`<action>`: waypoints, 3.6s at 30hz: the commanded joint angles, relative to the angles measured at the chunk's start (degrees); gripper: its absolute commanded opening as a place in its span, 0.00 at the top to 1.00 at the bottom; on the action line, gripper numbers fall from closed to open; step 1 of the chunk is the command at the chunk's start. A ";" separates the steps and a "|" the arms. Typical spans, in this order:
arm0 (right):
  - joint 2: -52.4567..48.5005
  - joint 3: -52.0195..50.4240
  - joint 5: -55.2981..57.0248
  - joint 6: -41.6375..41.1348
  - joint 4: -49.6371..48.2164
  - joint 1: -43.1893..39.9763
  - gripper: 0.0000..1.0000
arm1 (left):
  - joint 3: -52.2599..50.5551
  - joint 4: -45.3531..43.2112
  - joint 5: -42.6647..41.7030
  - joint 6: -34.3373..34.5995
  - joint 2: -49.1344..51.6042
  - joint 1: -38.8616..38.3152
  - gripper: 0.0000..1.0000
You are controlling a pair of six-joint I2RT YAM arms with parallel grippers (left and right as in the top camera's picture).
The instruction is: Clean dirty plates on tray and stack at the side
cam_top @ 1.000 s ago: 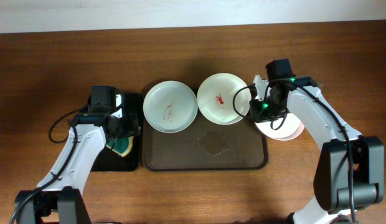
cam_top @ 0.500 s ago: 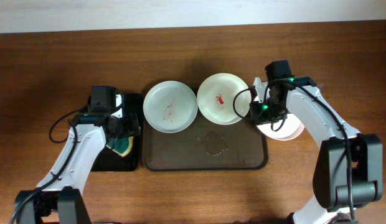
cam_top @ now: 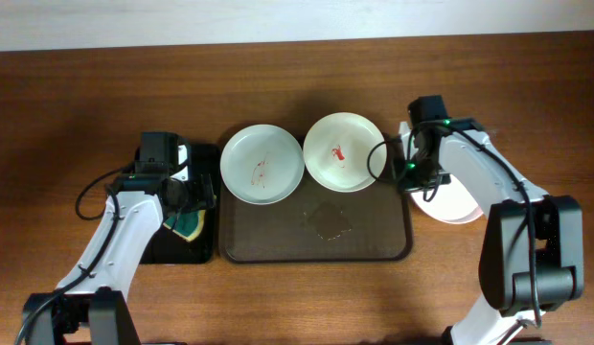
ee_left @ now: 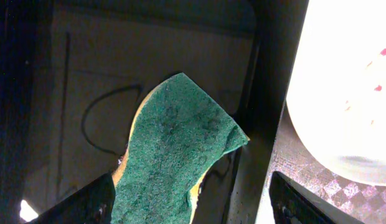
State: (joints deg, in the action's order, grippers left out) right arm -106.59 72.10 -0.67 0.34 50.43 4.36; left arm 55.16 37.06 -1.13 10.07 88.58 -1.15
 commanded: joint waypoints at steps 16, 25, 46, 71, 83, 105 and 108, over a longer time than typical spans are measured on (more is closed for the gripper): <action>4.55 20.37 -17.16 -1.79 13.81 -1.88 0.57 | 1.22 -0.20 -0.66 -0.33 -1.14 0.20 0.21; 2.62 10.08 -16.52 -13.57 -3.67 15.96 0.47 | 1.22 -0.33 -0.66 -0.33 -1.14 0.20 0.21; -11.82 7.50 -9.20 -34.12 -17.25 27.30 0.44 | 1.22 -0.15 -0.66 -0.33 -1.14 0.20 0.20; -12.61 7.63 -12.50 -22.58 -2.91 25.31 0.81 | 1.22 -0.37 -0.66 -0.33 -1.14 0.20 0.19; -12.61 7.61 -15.39 -21.75 -0.81 27.87 0.96 | 1.20 -0.31 -0.66 -0.33 -1.14 0.20 0.20; -12.61 7.63 -10.86 -21.55 -4.20 27.82 0.96 | -1.68 -4.33 4.17 -7.61 2.91 0.20 0.13; -12.61 7.63 -10.86 -21.57 -4.20 27.82 0.96 | -1.68 -5.33 5.14 -7.61 4.52 0.20 0.14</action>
State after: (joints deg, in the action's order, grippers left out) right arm -118.34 80.44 -15.09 -20.93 46.30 31.73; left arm 54.11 32.60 2.42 3.79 91.33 -1.15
